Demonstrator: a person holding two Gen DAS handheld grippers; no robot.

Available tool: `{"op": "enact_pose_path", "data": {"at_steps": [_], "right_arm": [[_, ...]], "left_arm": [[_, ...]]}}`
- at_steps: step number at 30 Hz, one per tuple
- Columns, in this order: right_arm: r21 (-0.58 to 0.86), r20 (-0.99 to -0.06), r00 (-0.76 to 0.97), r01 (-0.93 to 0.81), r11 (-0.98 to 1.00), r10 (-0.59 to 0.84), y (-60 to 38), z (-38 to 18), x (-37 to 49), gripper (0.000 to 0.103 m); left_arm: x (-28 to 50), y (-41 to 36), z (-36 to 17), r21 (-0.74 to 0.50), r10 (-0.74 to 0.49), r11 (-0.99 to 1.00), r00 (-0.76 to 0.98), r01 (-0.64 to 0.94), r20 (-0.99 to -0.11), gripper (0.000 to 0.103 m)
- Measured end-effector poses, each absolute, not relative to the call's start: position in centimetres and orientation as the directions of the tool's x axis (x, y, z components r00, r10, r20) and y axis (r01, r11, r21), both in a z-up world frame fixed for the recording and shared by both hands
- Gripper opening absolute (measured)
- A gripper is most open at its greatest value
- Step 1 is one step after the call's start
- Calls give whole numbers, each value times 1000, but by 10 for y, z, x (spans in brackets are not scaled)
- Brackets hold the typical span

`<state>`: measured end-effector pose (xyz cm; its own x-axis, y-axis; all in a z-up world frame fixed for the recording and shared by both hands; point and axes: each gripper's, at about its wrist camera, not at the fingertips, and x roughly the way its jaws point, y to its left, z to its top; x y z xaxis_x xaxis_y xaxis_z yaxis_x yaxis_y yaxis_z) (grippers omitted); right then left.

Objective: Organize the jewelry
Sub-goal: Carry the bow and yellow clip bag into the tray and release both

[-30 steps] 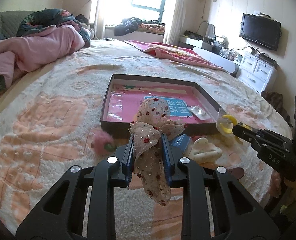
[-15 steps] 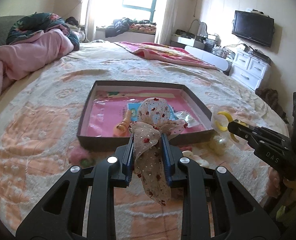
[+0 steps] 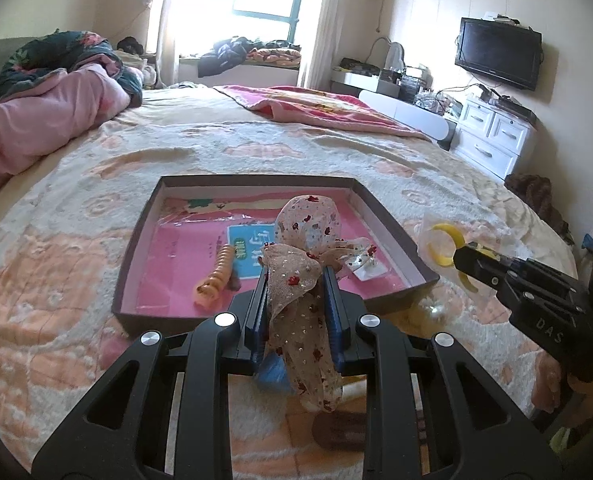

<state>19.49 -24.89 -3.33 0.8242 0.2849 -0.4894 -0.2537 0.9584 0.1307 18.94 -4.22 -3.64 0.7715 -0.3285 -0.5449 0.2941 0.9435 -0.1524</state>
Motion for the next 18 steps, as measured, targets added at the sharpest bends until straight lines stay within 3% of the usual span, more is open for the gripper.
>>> {"op": "enact_pose_path", "data": {"at_steps": [18], "right_arm": [[107,-490,831,-242,964,263,-255,-27,232,18]], "left_arm": [[228,-54,-41,-136,-322,944,757,299,-569,18]]}}
